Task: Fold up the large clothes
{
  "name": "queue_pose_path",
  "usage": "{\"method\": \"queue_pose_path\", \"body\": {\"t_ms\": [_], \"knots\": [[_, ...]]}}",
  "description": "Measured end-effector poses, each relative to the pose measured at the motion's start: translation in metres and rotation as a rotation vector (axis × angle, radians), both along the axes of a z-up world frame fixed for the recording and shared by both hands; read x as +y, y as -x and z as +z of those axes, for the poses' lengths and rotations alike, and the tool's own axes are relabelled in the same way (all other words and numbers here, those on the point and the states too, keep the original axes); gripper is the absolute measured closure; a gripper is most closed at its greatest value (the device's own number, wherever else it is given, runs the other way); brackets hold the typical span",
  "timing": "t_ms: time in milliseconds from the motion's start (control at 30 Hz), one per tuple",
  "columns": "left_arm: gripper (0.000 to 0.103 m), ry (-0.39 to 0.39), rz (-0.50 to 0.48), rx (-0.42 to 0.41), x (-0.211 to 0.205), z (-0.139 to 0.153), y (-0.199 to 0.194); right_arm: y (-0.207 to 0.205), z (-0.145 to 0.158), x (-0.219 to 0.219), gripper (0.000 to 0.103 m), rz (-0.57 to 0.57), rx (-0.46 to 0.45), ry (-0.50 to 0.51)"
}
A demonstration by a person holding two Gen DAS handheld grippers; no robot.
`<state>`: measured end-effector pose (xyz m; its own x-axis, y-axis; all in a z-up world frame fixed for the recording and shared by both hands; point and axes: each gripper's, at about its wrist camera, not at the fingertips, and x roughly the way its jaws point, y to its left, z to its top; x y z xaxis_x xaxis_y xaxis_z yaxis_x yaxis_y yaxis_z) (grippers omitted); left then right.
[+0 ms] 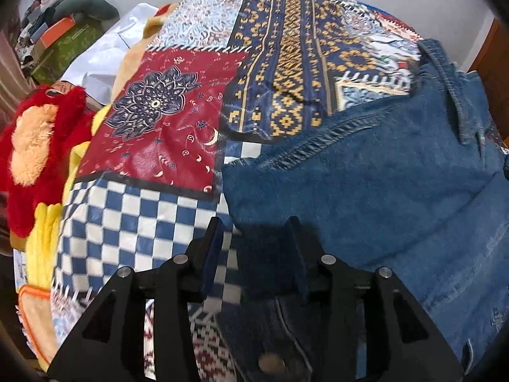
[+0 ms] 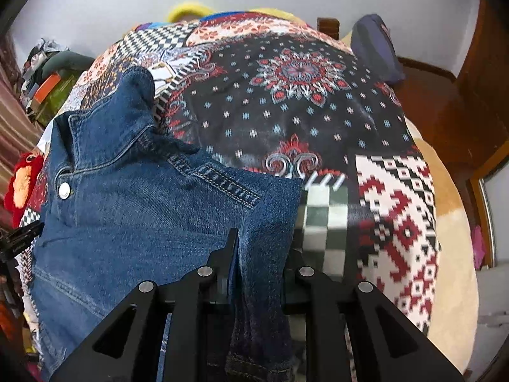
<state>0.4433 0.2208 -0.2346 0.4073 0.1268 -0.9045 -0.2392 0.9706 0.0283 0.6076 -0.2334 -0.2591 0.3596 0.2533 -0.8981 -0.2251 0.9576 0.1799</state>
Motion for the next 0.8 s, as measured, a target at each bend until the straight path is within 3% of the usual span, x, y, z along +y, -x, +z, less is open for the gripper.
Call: {"method": "queue_pose_path", "body": {"t_ms": [33, 133, 167, 233, 267, 300, 533, 800], "knots": [[0.061, 0.003, -0.001, -0.008, -0.003, 0.005, 0.004, 0.002, 0.002, -0.002, 0.088, -0.004, 0.014, -0.002], [0.045, 0.000, -0.016, -0.056, -0.016, 0.027, 0.022, 0.010, 0.007, -0.008, 0.087, -0.016, 0.029, -0.007], [0.039, -0.005, -0.019, -0.068, -0.019, 0.031, 0.026, 0.014, 0.009, -0.009, 0.077, -0.020, 0.027, 0.002], [0.035, -0.002, -0.034, -0.091, -0.029, 0.040, 0.036, 0.024, 0.013, -0.012, 0.027, -0.051, -0.009, 0.108], [0.034, 0.008, -0.047, -0.092, -0.034, 0.041, 0.039, 0.032, 0.017, -0.014, 0.018, -0.082, -0.065, 0.194], [0.034, 0.016, -0.062, -0.085, -0.041, 0.040, 0.042, 0.037, 0.019, -0.015, 0.015, -0.092, -0.101, 0.218], [0.034, 0.055, -0.114, -0.097, -0.079, 0.043, 0.065, 0.077, 0.045, -0.034, 0.015, -0.099, -0.138, 0.137], [0.032, 0.068, -0.135, -0.203, -0.104, 0.083, 0.105, 0.143, 0.103, -0.033, 0.015, -0.030, -0.248, 0.074]]}}
